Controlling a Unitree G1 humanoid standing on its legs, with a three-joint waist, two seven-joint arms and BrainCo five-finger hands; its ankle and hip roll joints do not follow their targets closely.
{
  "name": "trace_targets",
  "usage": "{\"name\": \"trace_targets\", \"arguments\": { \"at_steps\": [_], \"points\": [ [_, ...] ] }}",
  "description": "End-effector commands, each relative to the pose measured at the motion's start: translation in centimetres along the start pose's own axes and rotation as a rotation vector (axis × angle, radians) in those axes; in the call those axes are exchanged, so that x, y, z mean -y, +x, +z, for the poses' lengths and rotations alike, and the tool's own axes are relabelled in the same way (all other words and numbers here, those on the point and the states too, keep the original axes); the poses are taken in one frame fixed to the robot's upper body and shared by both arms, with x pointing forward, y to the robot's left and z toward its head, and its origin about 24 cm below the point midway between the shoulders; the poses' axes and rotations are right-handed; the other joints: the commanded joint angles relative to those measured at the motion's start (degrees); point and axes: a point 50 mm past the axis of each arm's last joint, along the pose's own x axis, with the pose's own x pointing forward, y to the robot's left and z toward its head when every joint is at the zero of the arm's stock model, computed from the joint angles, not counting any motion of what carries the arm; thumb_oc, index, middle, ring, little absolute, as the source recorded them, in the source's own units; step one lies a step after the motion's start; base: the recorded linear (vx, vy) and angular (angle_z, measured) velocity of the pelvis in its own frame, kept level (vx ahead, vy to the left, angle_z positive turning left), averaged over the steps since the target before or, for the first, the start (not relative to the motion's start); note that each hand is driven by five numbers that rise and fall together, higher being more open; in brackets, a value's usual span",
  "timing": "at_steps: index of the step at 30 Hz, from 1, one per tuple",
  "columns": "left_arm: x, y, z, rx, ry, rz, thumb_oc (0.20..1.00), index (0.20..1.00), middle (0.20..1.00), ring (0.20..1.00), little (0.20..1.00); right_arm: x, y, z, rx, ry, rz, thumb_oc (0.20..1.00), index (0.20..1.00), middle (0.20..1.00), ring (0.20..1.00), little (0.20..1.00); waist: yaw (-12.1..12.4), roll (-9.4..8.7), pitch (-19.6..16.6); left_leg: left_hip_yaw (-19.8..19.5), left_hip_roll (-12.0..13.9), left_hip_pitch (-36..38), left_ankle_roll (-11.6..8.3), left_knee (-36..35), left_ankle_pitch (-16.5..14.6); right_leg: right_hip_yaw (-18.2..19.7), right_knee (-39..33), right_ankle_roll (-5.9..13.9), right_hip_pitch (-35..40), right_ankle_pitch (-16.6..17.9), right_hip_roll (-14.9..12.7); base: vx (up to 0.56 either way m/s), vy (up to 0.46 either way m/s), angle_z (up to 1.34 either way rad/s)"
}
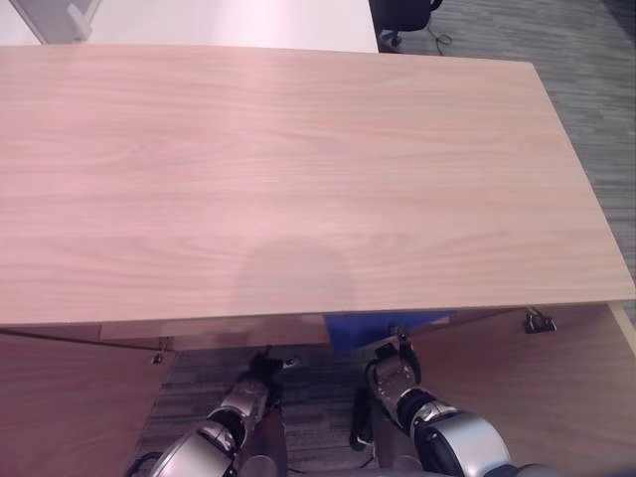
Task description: Put the empty folder in the office cabinet
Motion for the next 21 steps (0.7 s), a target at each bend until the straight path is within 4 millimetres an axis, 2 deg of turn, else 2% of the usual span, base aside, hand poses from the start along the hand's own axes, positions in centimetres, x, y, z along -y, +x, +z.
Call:
{"name": "trace_targets", "arguments": {
  "at_steps": [1, 2, 5, 12, 18, 21],
  "points": [
    [0.5, 0.2, 1.6, 0.025, -0.004, -0.006, 1.0, 1.0, 1.0, 1.0, 1.0, -1.9, -1.3, -1.1, -0.004, -0.048, 0.103, 1.0, 1.0, 1.0, 1.0, 1.0, 1.1, 1.27, 0.9, 2.2, 0.6, 6.1, 3.06, -5.2, -2.9, -2.0, -4.9, 1.6, 2.8, 4.7, 0.2, 0.08, 0.04, 0.04],
    [0.6, 0.2, 1.3, 0.014, -0.009, -0.006, 1.0, 1.0, 1.0, 1.0, 1.0, -1.7, -1.3, -1.3, -0.007, -0.061, 0.11, 1.0, 1.0, 1.0, 1.0, 1.0, 0.9, 1.31, 0.3, 2.8, 0.9, 7.3, 3.08, -6.8, -2.1, -2.1, -6.9, 1.85, 3.8, 6.0, 0.4, 0.08, 0.03, 0.03],
    [0.5, 0.1, 0.1, -0.026, -0.012, -0.003, 1.0, 1.0, 1.0, 1.0, 1.0, -1.3, -1.4, -2.0, -0.018, -0.074, 0.141, 1.0, 1.0, 1.0, 1.0, 1.0, 0.6, 1.4, -1.0, 3.7, 1.3, 10.8, 3.04, -9.7, -1.6, -2.2, -10.1, 2.39, 6.6, 6.9, 0.8, 0.1, 0.034, -0.11],
    [0.2, -0.3, -3.0, -0.126, 0.021, 0.004, 1.0, 1.0, 1.0, 1.0, 1.0, -0.9, -1.6, -2.6, -0.022, -0.101, 0.209, 1.0, 1.0, 1.0, 1.0, 1.0, 0.6, 1.4, -2.6, 4.4, 1.2, 15.8, 3.39, -12.5, -2.0, -2.0, -10.9, 3.04, 9.2, 7.2, 0.9, 0.07, 0.036, -0.08],
    [-0.3, -0.4, -3.5, -0.144, -0.013, 0.023, 1.0, 1.0, 1.0, 1.0, 1.0, -0.8, -1.7, -2.9, -0.024, -0.121, 0.242, 1.0, 1.0, 1.0, 1.0, 1.0, 0.6, 1.27, -4.2, 5.1, 1.4, 17.4, 3.55, -14.6, -1.6, -1.9, -12.3, 3.49, 9.9, 8.0, 1.0, 0.04, 0.02, -0.02],
    [-0.6, -0.4, -4.0, -0.16, -0.01, 0.028, 1.0, 1.0, 1.0, 1.0, 1.0, -0.8, -1.4, -2.4, -0.022, -0.11, 0.234, 1.0, 1.0, 1.0, 1.0, 1.0, 0.7, 1.51, -5.4, 4.8, 1.4, 18.1, 3.56, -16.2, -1.0, -2.2, -13.1, 3.66, 10.5, 8.2, 0.8, 0.06, 0.03, 0.01]
  ]
}}
